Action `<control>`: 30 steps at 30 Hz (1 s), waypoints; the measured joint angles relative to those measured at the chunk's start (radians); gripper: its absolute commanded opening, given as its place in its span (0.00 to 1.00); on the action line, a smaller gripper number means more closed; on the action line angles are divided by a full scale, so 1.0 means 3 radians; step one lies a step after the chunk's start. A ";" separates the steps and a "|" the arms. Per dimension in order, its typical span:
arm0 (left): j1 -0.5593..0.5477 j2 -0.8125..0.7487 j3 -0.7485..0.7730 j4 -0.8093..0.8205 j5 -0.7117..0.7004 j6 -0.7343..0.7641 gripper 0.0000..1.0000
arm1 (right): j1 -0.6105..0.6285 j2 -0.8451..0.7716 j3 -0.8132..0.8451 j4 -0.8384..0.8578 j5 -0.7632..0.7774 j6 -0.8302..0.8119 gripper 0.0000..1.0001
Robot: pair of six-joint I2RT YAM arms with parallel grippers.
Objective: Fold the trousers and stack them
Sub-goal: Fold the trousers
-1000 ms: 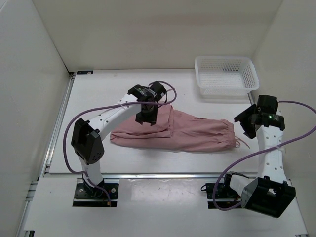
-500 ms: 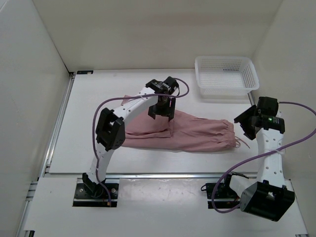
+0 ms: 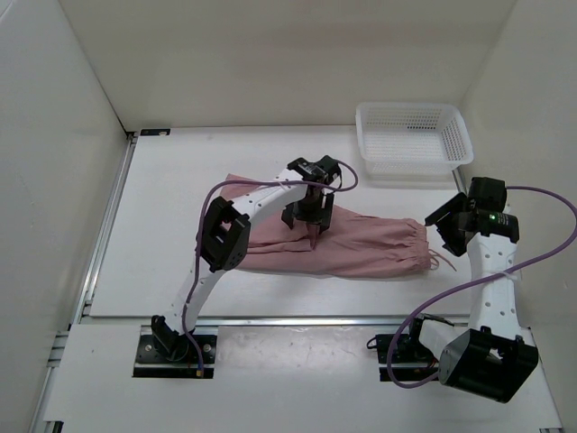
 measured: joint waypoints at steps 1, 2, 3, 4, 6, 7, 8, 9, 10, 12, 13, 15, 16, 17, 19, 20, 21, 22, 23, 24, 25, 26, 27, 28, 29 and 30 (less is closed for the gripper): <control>-0.0006 0.0025 0.0003 0.0004 -0.0018 -0.0006 0.89 | 0.0000 0.0001 0.0000 0.0000 -0.0003 0.0000 0.72; -0.0010 0.0050 0.0006 0.0009 -0.0047 -0.0013 0.87 | -0.0001 0.0001 0.0000 0.0000 -0.0004 -0.0001 0.72; -0.0011 0.0078 0.0006 0.0010 -0.0078 -0.0024 0.84 | 0.0000 0.0001 0.0000 0.0001 -0.0005 -0.0003 0.72; -0.0010 0.0102 0.0008 0.0010 -0.0112 -0.0029 0.81 | 0.0000 0.0001 0.0000 0.0000 -0.0005 -0.0004 0.72; -0.0010 0.0154 0.0008 0.0010 -0.0165 -0.0053 0.66 | 0.0000 0.0001 0.0000 0.0003 -0.0005 -0.0004 0.72; -0.0010 0.0181 0.0008 0.0008 -0.0192 -0.0057 0.57 | -0.0001 0.0001 0.0000 0.0004 -0.0010 -0.0004 0.72; -0.0005 0.0198 0.0008 0.0009 -0.0214 -0.0071 0.44 | 0.0000 0.0006 0.0000 0.0004 -0.0017 -0.0004 0.72; -0.0001 0.0209 0.0009 0.0006 -0.0231 -0.0076 0.38 | 0.0000 0.0011 0.0000 0.0004 -0.0020 -0.0005 0.72; -0.0001 0.0214 0.0014 -0.0006 -0.0252 -0.0080 0.34 | 0.0000 0.0019 0.0000 0.0004 -0.0027 -0.0005 0.72; -0.0001 0.0212 0.0042 -0.0043 -0.0286 -0.0083 0.26 | 0.0000 0.0031 0.0000 0.0004 -0.0038 -0.0008 0.72; -0.0001 0.0205 0.0052 -0.0048 -0.0310 -0.0080 0.21 | 0.0000 0.0032 0.0000 0.0005 -0.0042 -0.0011 0.72; -0.0001 0.0179 0.0052 -0.0062 -0.0347 -0.0072 0.13 | 0.0000 0.0032 0.0000 0.0005 -0.0045 -0.0022 0.72; -0.0001 0.0156 0.0052 -0.0069 -0.0357 -0.0064 0.10 | 0.0000 0.0032 0.0000 0.0005 -0.0046 -0.0023 0.72; -0.0003 0.0128 0.0050 -0.0080 -0.0366 -0.0056 0.10 | 0.0000 0.0032 0.0000 0.0005 -0.0050 -0.0027 0.72; 0.0000 0.0039 0.0042 -0.0109 -0.0380 -0.0029 0.10 | 0.0000 0.0032 0.0000 0.0005 -0.0055 -0.0033 0.72; 0.0003 -0.0025 0.0023 -0.0118 -0.0392 -0.0001 0.10 | 0.0000 0.0032 0.0000 0.0005 -0.0055 -0.0036 0.72; 0.0005 -0.0103 -0.0001 -0.0132 -0.0404 0.0022 0.10 | 0.0000 0.0032 0.0000 0.0005 -0.0056 -0.0039 0.72; 0.0005 -0.0173 -0.0015 -0.0150 -0.0407 0.0056 0.10 | 0.0000 0.0032 0.0000 0.0005 -0.0056 -0.0043 0.72; 0.0006 -0.0259 -0.0041 -0.0153 -0.0407 0.0102 0.10 | 0.0000 0.0032 0.0000 0.0005 -0.0056 -0.0045 0.72; 0.0006 -0.0346 -0.0069 -0.0160 -0.0402 0.0158 0.10 | 0.0000 0.0032 0.0000 0.0005 -0.0056 -0.0047 0.72; 0.0006 -0.0430 -0.0108 -0.0158 -0.0387 0.0234 0.10 | 0.0000 0.0032 0.0000 0.0005 -0.0056 -0.0048 0.72; 0.0008 -0.0511 -0.0163 -0.0155 -0.0355 0.0318 0.10 | 0.0000 0.0032 0.0000 0.0005 -0.0056 -0.0052 0.72; 0.0009 -0.0585 -0.0228 -0.0159 -0.0334 0.0388 0.10 | 0.0000 0.0032 0.0000 0.0005 -0.0056 -0.0056 0.72; 0.0011 -0.0641 -0.0289 -0.0164 -0.0326 0.0444 0.10 | 0.0000 0.0031 0.0000 0.0005 -0.0056 -0.0056 0.72; 0.0011 -0.0684 -0.0354 -0.0172 -0.0324 0.0495 0.10 | 0.0000 0.0031 -0.0001 0.0005 -0.0056 -0.0057 0.72; 0.0019 -0.0720 -0.0426 -0.0175 -0.0328 0.0543 0.12 | 0.0000 0.0031 -0.0001 0.0005 -0.0056 -0.0057 0.72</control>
